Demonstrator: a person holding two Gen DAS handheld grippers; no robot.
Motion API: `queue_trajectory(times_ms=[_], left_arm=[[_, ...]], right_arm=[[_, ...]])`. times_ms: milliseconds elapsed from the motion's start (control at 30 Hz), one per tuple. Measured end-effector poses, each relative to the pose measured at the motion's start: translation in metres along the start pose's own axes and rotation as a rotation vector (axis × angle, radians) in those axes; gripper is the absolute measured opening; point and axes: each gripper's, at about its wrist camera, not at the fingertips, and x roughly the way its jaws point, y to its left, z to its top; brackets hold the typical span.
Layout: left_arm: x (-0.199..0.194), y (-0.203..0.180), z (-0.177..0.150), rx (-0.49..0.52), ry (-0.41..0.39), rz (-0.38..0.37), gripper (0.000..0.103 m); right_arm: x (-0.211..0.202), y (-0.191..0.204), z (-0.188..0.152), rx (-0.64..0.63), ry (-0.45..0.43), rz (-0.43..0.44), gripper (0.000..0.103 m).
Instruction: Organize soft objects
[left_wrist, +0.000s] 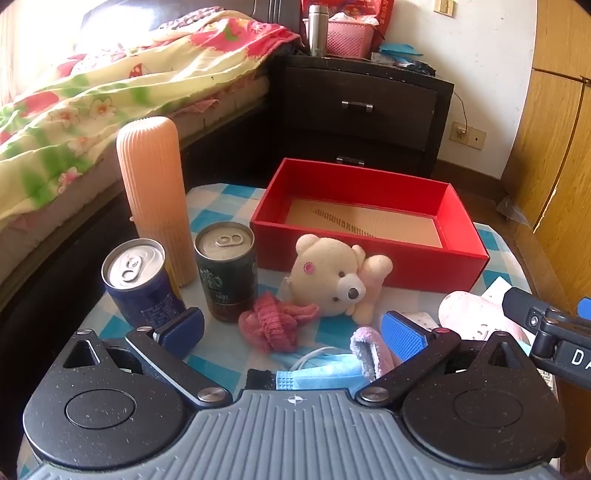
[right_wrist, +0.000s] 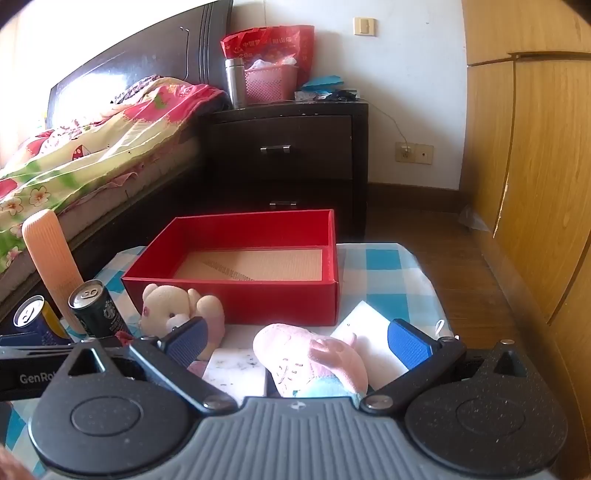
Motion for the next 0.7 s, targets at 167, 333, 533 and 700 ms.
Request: queue_trajectory(times_ms=[167, 333, 533, 700], left_arm=[[0.0002, -0.0037, -0.0049, 0.007, -0.008, 0.002, 0.098], [0.0, -0.0044, -0.0082, 0.012, -0.012, 0.0, 0.098], [-0.0018, -0.0026, -0.0003, 0.001, -0.004, -0.002, 0.098], [-0.0039, -0.0035, -0.0003, 0.007, -0.009, -0.001, 0.098]], right_arm=[[0.0008, 0.0002, -0.0002, -0.002, 0.004, 0.004, 0.085], [0.0049, -0.0043, -0.0001, -0.012, 0.008, 0.006, 0.085], [0.0036, 0.0002, -0.0008, -0.008, 0.009, -0.007, 0.085], [0.0038, 0.0016, -0.0013, -0.009, 0.01, -0.007, 0.085]])
